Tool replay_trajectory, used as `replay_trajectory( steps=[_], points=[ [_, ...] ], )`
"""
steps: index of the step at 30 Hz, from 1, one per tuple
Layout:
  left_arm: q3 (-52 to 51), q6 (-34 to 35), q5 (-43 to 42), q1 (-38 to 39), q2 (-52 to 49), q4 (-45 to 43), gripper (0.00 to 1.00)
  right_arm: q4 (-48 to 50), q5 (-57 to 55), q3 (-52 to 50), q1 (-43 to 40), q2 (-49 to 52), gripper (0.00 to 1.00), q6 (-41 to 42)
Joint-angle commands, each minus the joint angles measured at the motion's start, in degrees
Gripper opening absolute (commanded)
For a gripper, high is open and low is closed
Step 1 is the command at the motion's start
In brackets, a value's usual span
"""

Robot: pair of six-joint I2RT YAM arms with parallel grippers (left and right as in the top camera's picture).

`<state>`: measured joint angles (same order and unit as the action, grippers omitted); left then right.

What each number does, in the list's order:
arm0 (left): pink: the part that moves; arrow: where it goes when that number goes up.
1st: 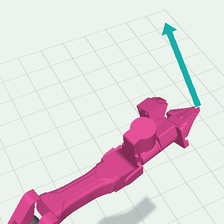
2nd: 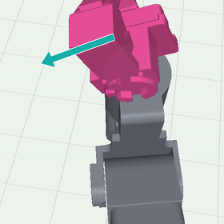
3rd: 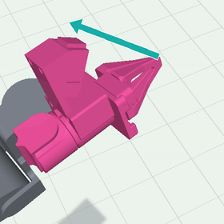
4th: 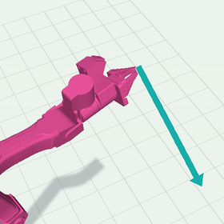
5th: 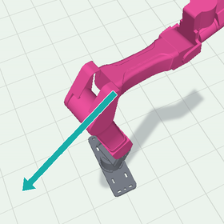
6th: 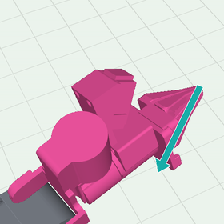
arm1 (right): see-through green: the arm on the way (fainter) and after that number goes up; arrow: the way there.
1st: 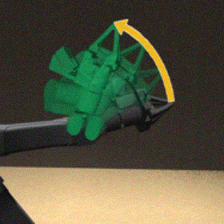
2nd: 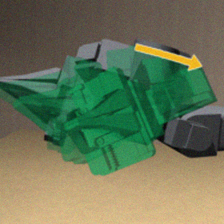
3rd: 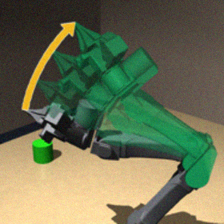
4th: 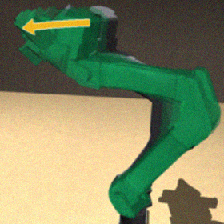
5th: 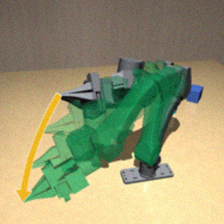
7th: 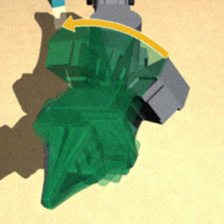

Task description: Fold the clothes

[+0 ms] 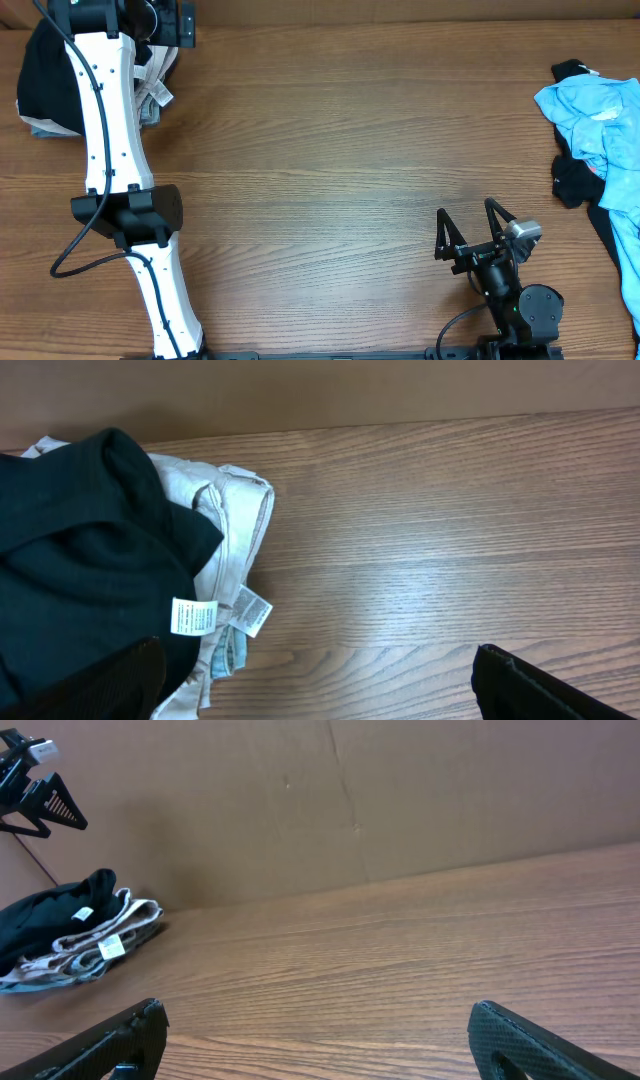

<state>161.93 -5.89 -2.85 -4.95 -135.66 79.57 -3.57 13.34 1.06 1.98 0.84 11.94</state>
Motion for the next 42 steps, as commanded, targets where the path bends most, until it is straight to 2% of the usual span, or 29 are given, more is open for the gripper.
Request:
replay_trajectory(
  steps=[1,6,10,14,21,26,30,38,42],
  points=[
    [0.46,0.79,-0.59,0.15,0.98,-0.07,1.00,0.26,0.39,-0.61,0.31,-0.72,1.00,0.11],
    [0.44,0.79,-0.59,0.28,2.43,-0.04,1.00,0.26,0.39,-0.61,0.31,-0.68,1.00,0.11],
    [-5.25,0.79,-0.59,1.05,11.58,-0.13,1.00,0.26,0.39,-0.61,0.31,-0.68,1.00,0.11],
    [-23.58,0.79,-0.59,1.66,30.49,-0.48,1.00,0.26,0.39,-0.61,0.31,-0.68,1.00,0.11],
    [-46.64,0.63,-0.39,1.55,55.47,-0.85,1.00,0.26,0.39,-0.61,0.31,-0.68,1.00,0.11],
    [-65.77,-1.42,2.38,1.46,73.77,-5.75,1.00,0.26,0.39,-0.61,0.31,-0.68,1.00,0.11],
    [-83.49,-2.99,-1.36,1.49,87.08,-19.34,1.00,0.26,0.39,-0.61,0.31,-0.68,1.00,0.11],
    [-122.79,-2.89,-15.41,1.49,111.21,-59.54,1.00,0.26,0.39,-0.61,0.31,-0.68,1.00,0.11],
    [-137.46,-2.89,-19.34,1.49,119.71,-74.14,1.00,0.26,0.39,-0.61,0.31,-0.68,1.00,0.11]
  ],
)
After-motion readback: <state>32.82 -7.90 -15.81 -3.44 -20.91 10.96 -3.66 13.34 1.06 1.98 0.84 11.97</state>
